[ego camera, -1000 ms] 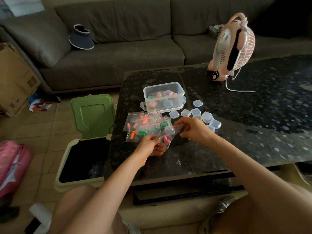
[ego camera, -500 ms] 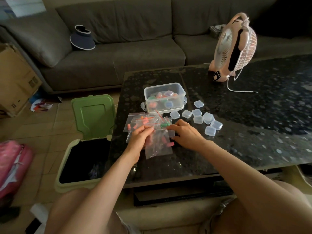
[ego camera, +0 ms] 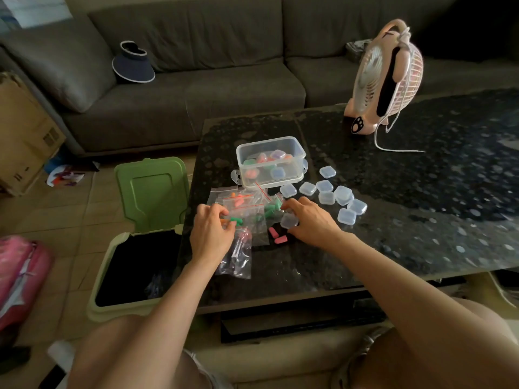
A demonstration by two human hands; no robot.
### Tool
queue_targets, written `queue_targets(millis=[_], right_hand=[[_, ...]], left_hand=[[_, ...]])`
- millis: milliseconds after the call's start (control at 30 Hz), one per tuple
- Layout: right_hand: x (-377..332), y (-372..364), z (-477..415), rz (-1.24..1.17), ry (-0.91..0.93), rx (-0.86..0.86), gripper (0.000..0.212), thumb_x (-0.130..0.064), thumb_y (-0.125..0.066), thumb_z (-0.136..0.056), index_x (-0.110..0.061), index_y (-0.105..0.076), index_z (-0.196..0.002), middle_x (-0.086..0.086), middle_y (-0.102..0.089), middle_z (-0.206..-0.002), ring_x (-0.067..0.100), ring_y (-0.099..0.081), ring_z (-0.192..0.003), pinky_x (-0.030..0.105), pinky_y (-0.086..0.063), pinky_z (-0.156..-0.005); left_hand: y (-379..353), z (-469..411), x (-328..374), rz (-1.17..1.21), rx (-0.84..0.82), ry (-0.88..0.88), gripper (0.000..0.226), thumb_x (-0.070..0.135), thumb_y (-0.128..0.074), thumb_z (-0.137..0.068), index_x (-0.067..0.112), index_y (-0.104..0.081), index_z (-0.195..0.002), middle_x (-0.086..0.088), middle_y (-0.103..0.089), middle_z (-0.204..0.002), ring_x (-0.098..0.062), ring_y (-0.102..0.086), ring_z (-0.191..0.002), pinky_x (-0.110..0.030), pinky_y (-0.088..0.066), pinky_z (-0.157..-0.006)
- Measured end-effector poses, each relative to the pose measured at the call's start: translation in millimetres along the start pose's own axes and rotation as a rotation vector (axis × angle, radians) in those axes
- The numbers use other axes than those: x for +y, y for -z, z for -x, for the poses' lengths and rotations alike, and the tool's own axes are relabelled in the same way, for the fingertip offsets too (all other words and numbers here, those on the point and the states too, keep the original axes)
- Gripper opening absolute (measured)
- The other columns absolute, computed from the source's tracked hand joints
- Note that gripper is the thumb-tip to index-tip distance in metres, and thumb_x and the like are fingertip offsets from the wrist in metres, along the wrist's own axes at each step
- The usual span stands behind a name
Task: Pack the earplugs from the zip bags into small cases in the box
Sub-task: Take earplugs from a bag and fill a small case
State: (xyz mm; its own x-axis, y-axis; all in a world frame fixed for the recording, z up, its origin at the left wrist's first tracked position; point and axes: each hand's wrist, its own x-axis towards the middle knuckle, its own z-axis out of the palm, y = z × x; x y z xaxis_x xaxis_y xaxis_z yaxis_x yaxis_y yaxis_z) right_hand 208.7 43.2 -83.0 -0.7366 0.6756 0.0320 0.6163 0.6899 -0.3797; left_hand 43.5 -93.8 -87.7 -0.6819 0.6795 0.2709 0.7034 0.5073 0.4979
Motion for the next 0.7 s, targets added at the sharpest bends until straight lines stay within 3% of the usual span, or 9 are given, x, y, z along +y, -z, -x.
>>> queue_targets(millis=[100, 200, 300, 367, 467, 567, 700], right_hand=[[1.3, 6.5, 0.2, -0.052, -0.025, 0.04, 0.045, -0.018, -0.061, -0.083, -0.023, -0.049, -0.126, 0.007, -0.052, -0.119, 0.029, -0.056, -0.106, 0.034, -0.046, -0.078], [-1.5, 16.4, 1.2, -0.151, -0.049, 0.033, 0.048, -0.019, -0.066, -0.082, -0.022, -0.05, -0.127, 0.005, -0.053, -0.112, 0.024, -0.057, -0.099, 0.034, -0.049, -0.079], [-9.1, 27.9, 4.4, -0.63, -0.107, -0.087, 0.047, -0.008, -0.065, -0.083, -0.022, -0.053, -0.126, 0.001, -0.055, -0.096, 0.019, -0.059, -0.088, 0.03, -0.052, -0.077], [-16.8, 33.7, 8.4, -0.942, -0.138, -0.202, 0.048, 0.003, -0.056, -0.086, -0.021, -0.054, -0.127, 0.003, -0.054, -0.095, 0.015, -0.06, -0.084, 0.023, -0.053, -0.07], [-25.4, 35.2, 12.8, -1.108, -0.104, -0.31, 0.049, 0.006, -0.05, -0.087, -0.018, -0.054, -0.13, 0.005, -0.054, -0.096, 0.017, -0.062, -0.087, 0.023, -0.054, -0.069], [-28.5, 30.7, 14.9, -1.139, -0.063, -0.399, 0.043, 0.001, -0.051, -0.09, -0.02, -0.054, -0.128, 0.002, -0.061, -0.095, 0.018, -0.064, -0.087, 0.035, -0.054, -0.079], [-28.5, 27.6, 13.8, -1.175, -0.075, -0.428, 0.041, -0.001, -0.052, -0.09, -0.02, -0.056, -0.126, 0.009, -0.06, -0.098, 0.02, -0.062, -0.086, 0.04, -0.051, -0.083]], left_hand=[[-0.8, 1.7, 1.9, -0.063, 0.036, -0.039, 0.029, 0.017, -0.07, -0.08, 0.01, -0.058, -0.105, -0.011, -0.048, -0.112, -0.026, -0.049, -0.104, -0.033, -0.047, -0.074], [-0.5, 2.4, 7.9, 0.002, 0.088, -0.15, 0.028, 0.01, -0.073, -0.076, 0.008, -0.059, -0.101, -0.008, -0.052, -0.107, -0.027, -0.05, -0.102, -0.033, -0.046, -0.081], [-3.0, 10.0, 22.2, 0.208, 0.036, -0.316, 0.03, 0.013, -0.076, -0.075, 0.008, -0.059, -0.099, 0.0, -0.056, -0.103, -0.017, -0.055, -0.094, -0.019, -0.034, -0.102], [-7.5, 19.7, 32.7, 0.279, -0.002, -0.405, 0.043, 0.02, -0.08, -0.071, 0.004, -0.058, -0.104, -0.007, -0.059, -0.107, -0.012, -0.053, -0.092, -0.004, -0.023, -0.099], [-15.8, 28.3, 40.8, 0.324, -0.011, -0.436, 0.063, 0.026, -0.082, -0.068, 0.002, -0.05, -0.116, -0.011, -0.052, -0.118, -0.014, -0.048, -0.106, -0.017, -0.041, -0.088], [-17.4, 28.0, 42.6, 0.415, 0.055, -0.427, 0.052, 0.02, -0.08, -0.072, 0.002, -0.051, -0.112, -0.01, -0.052, -0.116, -0.018, -0.053, -0.105, -0.018, -0.048, -0.083], [-13.0, 27.8, 44.1, 0.459, 0.089, -0.398, 0.041, 0.017, -0.076, -0.076, 0.003, -0.053, -0.107, -0.01, -0.053, -0.113, -0.015, -0.057, -0.097, -0.012, -0.05, -0.078]])
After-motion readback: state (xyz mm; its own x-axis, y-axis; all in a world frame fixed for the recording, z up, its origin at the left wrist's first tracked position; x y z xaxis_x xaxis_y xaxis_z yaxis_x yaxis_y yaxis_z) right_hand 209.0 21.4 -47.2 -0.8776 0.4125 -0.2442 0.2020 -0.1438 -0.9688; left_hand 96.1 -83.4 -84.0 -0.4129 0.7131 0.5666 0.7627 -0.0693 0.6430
